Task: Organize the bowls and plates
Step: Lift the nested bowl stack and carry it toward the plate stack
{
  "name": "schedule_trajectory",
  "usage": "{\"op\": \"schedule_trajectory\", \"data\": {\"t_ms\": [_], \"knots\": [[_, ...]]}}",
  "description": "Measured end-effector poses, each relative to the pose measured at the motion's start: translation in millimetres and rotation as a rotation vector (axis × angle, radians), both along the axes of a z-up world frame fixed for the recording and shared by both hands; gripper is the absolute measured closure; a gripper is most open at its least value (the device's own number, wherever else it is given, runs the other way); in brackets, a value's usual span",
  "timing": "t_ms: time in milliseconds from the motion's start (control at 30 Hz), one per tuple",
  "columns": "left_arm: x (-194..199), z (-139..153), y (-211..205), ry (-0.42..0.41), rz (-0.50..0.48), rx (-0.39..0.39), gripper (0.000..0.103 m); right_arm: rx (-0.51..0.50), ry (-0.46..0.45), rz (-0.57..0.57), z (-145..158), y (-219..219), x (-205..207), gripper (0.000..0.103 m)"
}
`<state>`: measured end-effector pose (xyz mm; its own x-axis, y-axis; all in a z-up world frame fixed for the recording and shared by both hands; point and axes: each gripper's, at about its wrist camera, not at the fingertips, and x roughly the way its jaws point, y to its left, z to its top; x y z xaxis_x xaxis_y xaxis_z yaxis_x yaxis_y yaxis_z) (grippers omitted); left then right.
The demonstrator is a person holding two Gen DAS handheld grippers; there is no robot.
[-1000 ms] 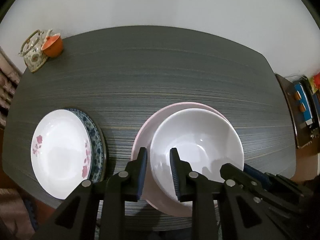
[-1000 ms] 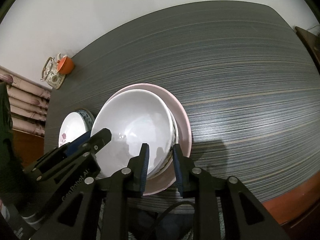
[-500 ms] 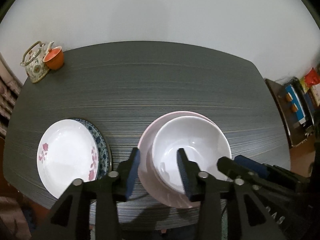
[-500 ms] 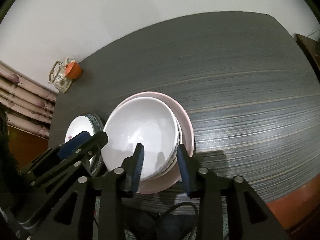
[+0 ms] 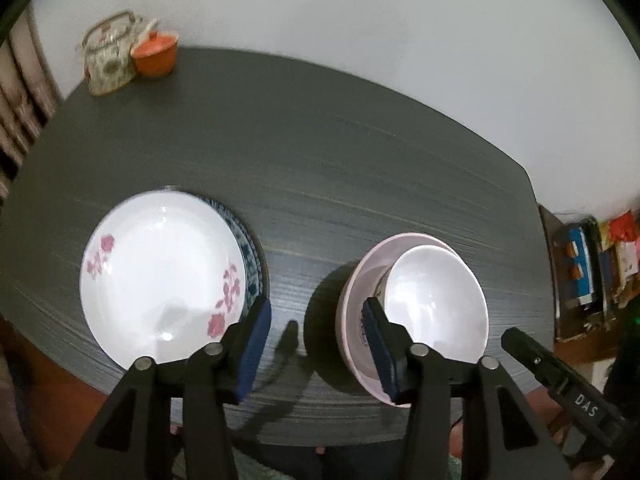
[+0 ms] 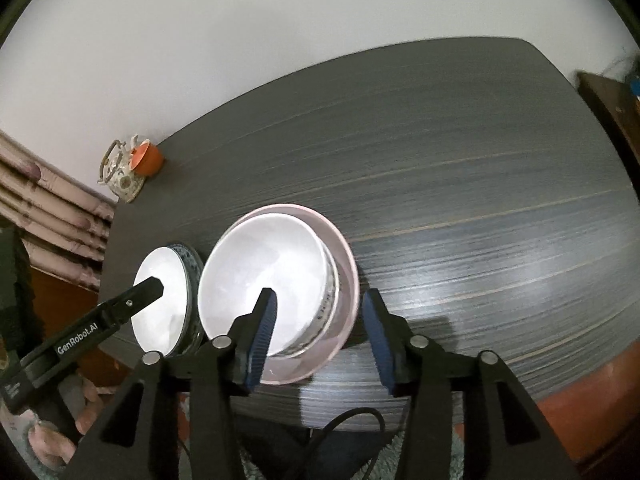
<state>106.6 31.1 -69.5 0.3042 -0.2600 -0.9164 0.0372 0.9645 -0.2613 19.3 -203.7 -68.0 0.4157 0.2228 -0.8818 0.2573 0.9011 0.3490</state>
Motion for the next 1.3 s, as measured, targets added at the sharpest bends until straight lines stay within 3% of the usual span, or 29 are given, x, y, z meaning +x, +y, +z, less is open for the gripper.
{"op": "schedule_trajectory", "data": {"t_ms": [167,500,1300], "knots": [[2.7,-18.4,4.5,0.105,0.015,-0.074,0.05,-0.001,0.034,-0.025,-6.4,-11.3,-3.3,0.057],[8.6,-38.5,12.8,0.185,0.063,-0.113,0.05,-0.003,0.132,-0.057,-28.8,-20.6,-3.9,0.056],[21.1,-72.4,-3.0,0.233,0.071,-0.055,0.052,-0.049,0.206,-0.054,-48.8,-9.7,9.1,0.06]]}}
